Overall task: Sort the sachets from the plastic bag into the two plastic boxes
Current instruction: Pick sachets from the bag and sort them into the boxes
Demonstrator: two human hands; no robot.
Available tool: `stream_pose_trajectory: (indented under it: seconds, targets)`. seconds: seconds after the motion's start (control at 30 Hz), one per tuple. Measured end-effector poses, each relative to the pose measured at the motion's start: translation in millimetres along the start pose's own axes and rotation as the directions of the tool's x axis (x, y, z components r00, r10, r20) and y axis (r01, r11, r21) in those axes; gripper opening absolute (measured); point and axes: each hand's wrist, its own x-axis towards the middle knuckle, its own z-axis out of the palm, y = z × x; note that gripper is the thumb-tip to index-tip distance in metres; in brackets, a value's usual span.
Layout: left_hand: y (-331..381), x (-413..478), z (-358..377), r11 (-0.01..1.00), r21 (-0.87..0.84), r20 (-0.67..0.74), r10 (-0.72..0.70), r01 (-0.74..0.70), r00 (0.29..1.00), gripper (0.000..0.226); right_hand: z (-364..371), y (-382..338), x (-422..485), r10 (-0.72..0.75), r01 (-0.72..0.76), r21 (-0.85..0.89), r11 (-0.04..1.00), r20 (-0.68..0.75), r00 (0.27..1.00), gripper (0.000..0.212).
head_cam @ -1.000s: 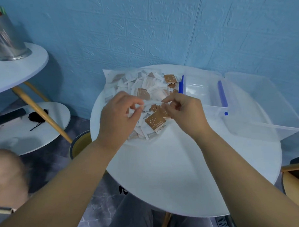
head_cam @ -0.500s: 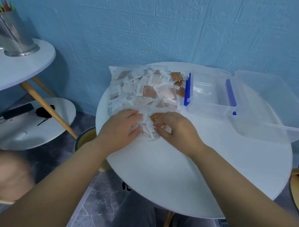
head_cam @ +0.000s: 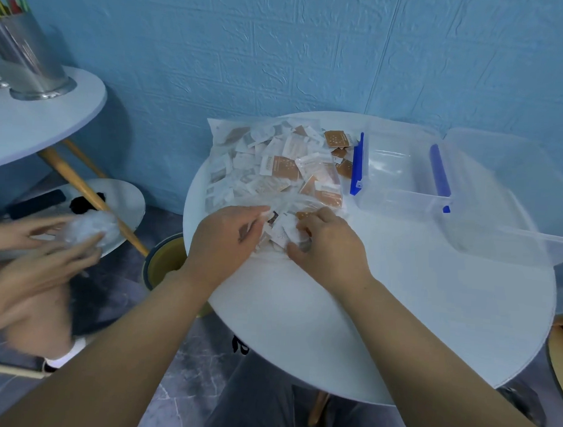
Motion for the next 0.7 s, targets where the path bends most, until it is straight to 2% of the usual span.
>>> stream_pose_trajectory:
  seconds: [0.1,0.2,0.27,0.33,0.4,0.43,0.5,0.57,0.63,0.7]
  targets:
    - [7,2,-1,0.991,-0.090,-0.120,-0.111,0.101,0.986,0.026,-12,3,-1,0.011,-0.003,0.095,0.995,-0.084,0.996,0.014]
    - [11,2,4,0.951,-0.219,-0.124,-0.248,0.217,0.961,0.022,-29,9,1,0.112,-0.081,0.376,0.923,-0.059,0.992,0.016]
    - [14,3,8,0.882,-0.354,-0.051,-0.351,0.311,0.935,0.017,-40,8,2,0.232,-0.221,0.644,0.732,0.070,0.970,0.016]
    - [24,4,9,0.754,-0.524,0.048,-0.439,0.397,0.897,0.013,-45,5,3,0.269,-0.314,0.800,0.511,0.198,0.943,0.016]
    - [34,5,8,0.637,-0.643,0.102,-0.479,0.425,0.872,0.016,-45,2,5,0.256,-0.320,0.828,0.460,0.222,0.941,0.012]
    - [38,5,8,0.604,-0.673,0.119,-0.482,0.427,0.868,0.016,-43,0,7,0.251,-0.317,0.826,0.467,0.220,0.943,0.010]
    - [40,3,6,0.610,-0.661,0.155,-0.460,0.437,0.875,0.013,-38,-3,8,0.233,-0.298,0.800,0.520,0.203,0.951,0.010]
    - [34,1,5,0.744,-0.523,0.101,-0.429,0.415,0.897,0.013,-28,-2,9,0.204,-0.230,0.709,0.667,0.124,0.971,0.009]
    - [26,-1,2,0.896,-0.259,-0.043,-0.383,0.360,0.923,0.009,-18,-1,7,0.110,-0.126,0.543,0.830,0.061,0.992,0.014]
    - [17,-3,-1,0.945,-0.085,-0.161,-0.325,0.315,0.932,0.016,-6,4,4,-0.020,-0.004,0.375,0.927,0.059,0.998,0.031]
